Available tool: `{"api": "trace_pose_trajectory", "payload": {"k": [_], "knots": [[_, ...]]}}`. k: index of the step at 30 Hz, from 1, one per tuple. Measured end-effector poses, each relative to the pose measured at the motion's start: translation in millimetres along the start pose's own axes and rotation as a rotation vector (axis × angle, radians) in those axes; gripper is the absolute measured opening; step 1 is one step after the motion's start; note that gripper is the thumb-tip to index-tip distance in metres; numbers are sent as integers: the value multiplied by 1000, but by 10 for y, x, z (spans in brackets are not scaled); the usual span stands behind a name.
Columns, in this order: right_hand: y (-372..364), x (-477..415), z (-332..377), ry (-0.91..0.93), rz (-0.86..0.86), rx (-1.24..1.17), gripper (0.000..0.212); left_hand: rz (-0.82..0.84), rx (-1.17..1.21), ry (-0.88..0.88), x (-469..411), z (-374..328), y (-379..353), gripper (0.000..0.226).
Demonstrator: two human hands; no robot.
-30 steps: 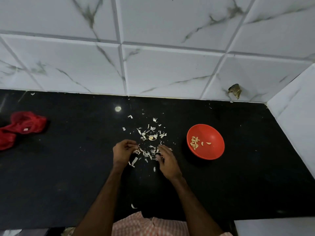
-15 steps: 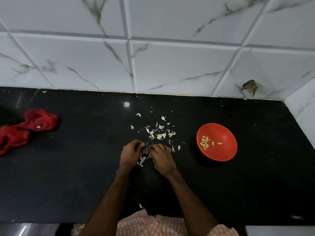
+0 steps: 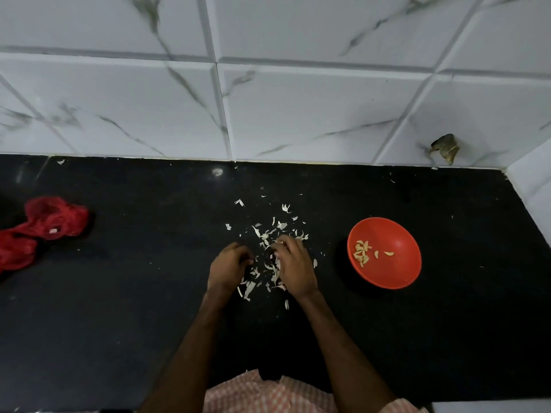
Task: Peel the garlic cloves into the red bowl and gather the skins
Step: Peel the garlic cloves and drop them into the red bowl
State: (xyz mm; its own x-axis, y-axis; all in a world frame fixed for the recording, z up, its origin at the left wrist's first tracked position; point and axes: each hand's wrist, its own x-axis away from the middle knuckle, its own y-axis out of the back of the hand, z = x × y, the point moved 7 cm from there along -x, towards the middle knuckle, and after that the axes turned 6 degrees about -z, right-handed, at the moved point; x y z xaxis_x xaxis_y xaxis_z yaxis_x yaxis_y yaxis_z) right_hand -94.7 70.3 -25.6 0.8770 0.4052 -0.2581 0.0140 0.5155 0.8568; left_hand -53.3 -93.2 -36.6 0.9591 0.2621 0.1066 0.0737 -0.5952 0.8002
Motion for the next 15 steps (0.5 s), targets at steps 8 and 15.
{"api": "trace_pose_trajectory", "payload": {"k": [8,15], "knots": [[-122,-24,-9,-14,244,24,50,-22,40,2,3,57,8,22],[-49,-104,-107,-105,136,-107,22,-32,-31,4,3,-5,-18,36]]}}
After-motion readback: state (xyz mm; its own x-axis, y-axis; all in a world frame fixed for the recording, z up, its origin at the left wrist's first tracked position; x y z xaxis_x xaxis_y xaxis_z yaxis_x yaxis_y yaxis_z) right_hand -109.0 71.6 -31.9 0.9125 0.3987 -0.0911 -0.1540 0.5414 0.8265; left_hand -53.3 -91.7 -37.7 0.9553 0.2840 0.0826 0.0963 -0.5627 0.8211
